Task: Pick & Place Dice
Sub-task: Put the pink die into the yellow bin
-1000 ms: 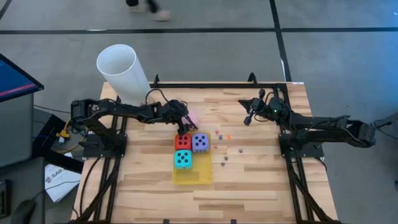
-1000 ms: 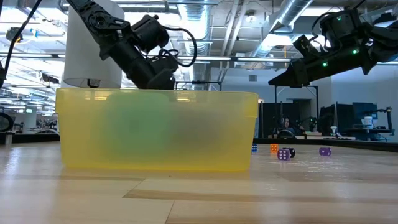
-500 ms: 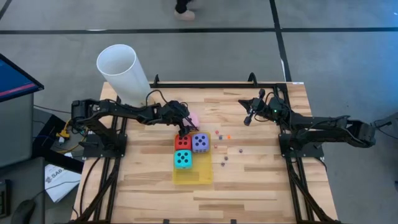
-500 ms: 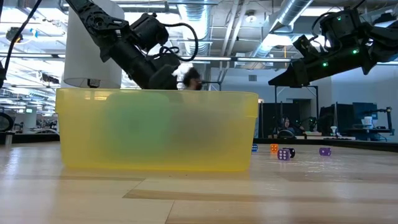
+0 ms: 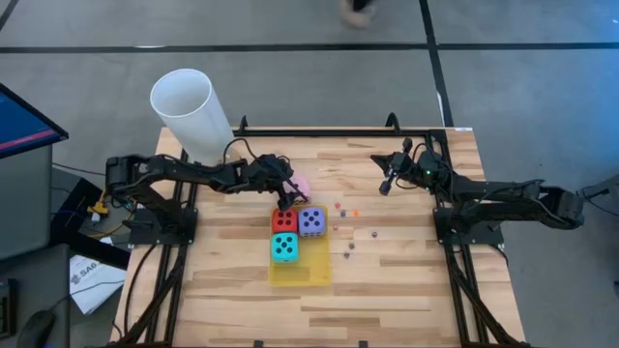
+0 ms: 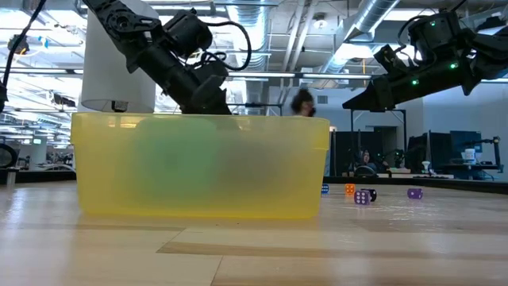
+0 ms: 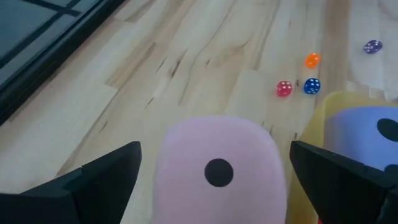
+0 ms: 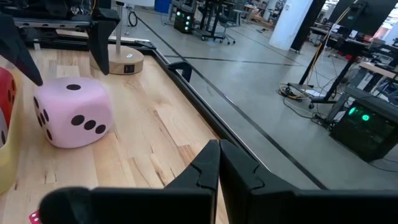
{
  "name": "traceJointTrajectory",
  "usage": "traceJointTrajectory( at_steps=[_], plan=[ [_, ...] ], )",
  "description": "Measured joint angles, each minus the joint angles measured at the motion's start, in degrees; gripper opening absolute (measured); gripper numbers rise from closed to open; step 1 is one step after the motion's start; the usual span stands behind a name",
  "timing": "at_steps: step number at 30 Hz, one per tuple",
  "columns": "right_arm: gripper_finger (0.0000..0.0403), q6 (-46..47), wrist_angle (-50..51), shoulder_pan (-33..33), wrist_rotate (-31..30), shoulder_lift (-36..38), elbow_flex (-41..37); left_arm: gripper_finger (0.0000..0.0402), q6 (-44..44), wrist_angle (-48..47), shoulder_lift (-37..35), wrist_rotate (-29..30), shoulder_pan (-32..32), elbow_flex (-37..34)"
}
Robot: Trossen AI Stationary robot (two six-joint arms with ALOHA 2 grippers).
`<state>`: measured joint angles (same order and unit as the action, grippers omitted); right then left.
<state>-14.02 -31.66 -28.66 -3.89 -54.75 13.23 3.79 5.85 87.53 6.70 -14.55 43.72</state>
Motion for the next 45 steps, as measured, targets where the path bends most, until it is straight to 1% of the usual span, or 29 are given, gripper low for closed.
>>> traceJointTrajectory(
  at_steps=[4,22,32,40,45],
  plan=[
    [0.0006,0.01,0.0,0.0,0.0,0.01,0.0,0.04,1.52,-0.91,0.96,0.33,0.27,0.0],
    [0.0006,0.02,0.0,0.01,0.0,0.0,-0.02,0.04,1.66,-0.53,4.82,0.52,0.76,0.24],
    [0.0006,0.02,0.0,0.0,0.0,0.0,-0.02,0.0399,1.66,-0.86,4.87,0.48,0.76,0.24],
    [0.0006,0.02,0.0,0.01,0.0,0.01,-0.02,0.038,1.6,-0.7,4.87,-0.22,0.76,0.22],
    [0.0006,0.02,0.0,0.0,-0.01,0.01,-0.02,0.0384,1.62,-0.09,4.78,-0.43,0.76,0.13]
  ],
)
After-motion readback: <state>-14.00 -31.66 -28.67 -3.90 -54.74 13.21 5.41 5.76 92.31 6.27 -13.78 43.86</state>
